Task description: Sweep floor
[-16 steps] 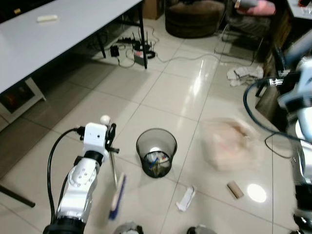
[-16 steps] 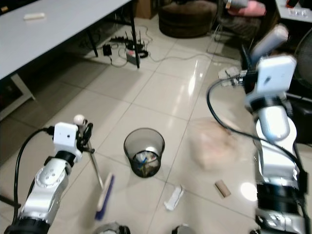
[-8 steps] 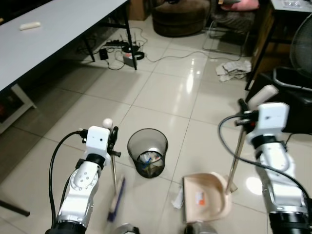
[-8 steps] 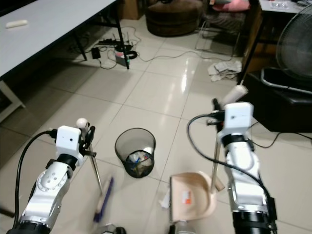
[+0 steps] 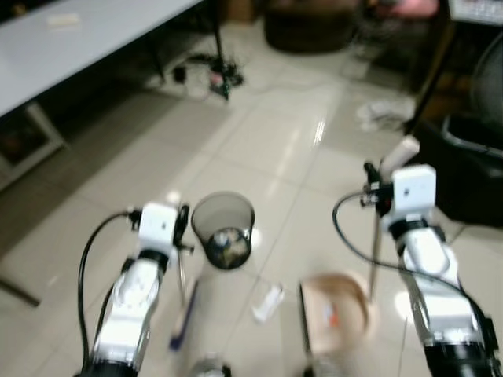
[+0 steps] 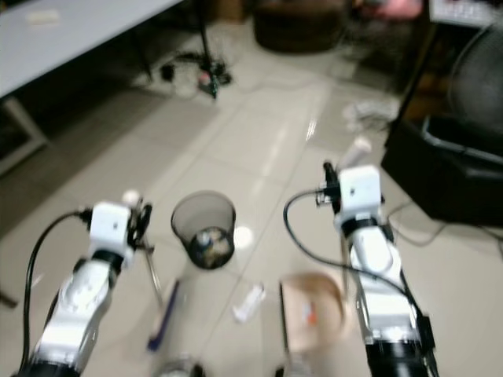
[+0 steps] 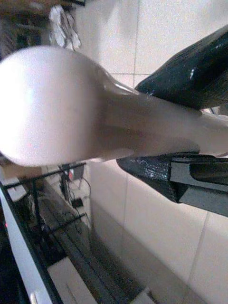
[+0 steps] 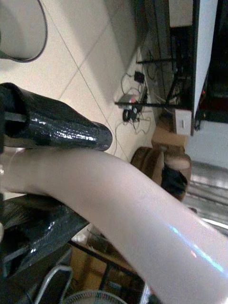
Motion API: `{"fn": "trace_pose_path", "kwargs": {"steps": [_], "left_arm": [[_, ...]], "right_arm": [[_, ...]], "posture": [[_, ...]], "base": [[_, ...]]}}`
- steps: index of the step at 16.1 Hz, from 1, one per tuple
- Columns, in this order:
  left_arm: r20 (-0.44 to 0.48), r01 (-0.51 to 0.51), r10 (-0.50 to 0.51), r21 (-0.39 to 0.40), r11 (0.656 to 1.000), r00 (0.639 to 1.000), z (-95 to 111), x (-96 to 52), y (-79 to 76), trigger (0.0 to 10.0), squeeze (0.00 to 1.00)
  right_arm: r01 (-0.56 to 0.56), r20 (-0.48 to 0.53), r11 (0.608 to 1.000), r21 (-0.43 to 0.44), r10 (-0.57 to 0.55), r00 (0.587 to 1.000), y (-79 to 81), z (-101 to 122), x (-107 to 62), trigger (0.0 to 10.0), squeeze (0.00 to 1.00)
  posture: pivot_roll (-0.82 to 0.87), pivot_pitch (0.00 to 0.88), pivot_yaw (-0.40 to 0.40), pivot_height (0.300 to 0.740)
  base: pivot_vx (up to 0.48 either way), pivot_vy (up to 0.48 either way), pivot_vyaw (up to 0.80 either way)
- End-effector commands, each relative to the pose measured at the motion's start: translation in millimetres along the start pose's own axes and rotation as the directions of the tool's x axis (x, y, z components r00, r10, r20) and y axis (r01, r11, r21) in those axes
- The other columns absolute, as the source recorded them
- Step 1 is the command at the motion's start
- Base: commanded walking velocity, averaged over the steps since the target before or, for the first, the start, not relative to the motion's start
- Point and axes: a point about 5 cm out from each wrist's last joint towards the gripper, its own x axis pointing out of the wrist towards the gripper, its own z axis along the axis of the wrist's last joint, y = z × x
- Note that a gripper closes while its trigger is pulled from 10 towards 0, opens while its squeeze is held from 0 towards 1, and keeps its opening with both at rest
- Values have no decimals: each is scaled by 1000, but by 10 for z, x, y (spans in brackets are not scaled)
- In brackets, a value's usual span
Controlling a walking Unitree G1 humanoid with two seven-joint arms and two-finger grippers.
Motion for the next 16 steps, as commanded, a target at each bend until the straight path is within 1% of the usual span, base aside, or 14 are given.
{"fn": "trace_pose_path", "kwargs": {"steps": [1, 3, 7, 11, 14, 16], "left_arm": [[35, -18, 18, 13, 1000, 999, 93, 28, 51, 10000, 0], [40, -35, 35, 18, 999, 999, 103, 49, 84, 10000, 0], [60, -50, 49, 25, 998, 997, 162, 98, 124, 10000, 0], [96, -58, 55, 26, 998, 994, 266, 149, 121, 10000, 0], [102, -58, 55, 22, 998, 993, 266, 164, 102, 10000, 0], [103, -57, 55, 19, 998, 993, 254, 151, 85, 10000, 0]], "right_arm": [[-6, 89, 1000, -20, 8, 996, 4, 180, 82, 10000, 0], [-17, 110, 1000, -13, 19, 994, 48, 214, 116, 10000, 0], [0, 126, 1000, 23, -3, 992, 76, 236, 140, 10000, 0], [20, 121, 999, 46, -26, 992, 96, 198, 101, 10000, 0], [31, 121, 998, 52, -38, 992, 78, 189, 79, 10000, 0], [47, 107, 996, 75, -55, 993, 75, 147, 37, 10000, 0]], "posture": [[-2, 78, 77, 740], [0, 76, 76, 740], [3, 76, 78, 740], [-2, 71, 86, 740], [-15, 51, 85, 740], [-17, 37, 83, 740]], "base": [[0, -480, 800], [0, -480, 800], [0, -480, 800], [0, -480, 800], [0, -480, 800], [0, -480, 800]]}}
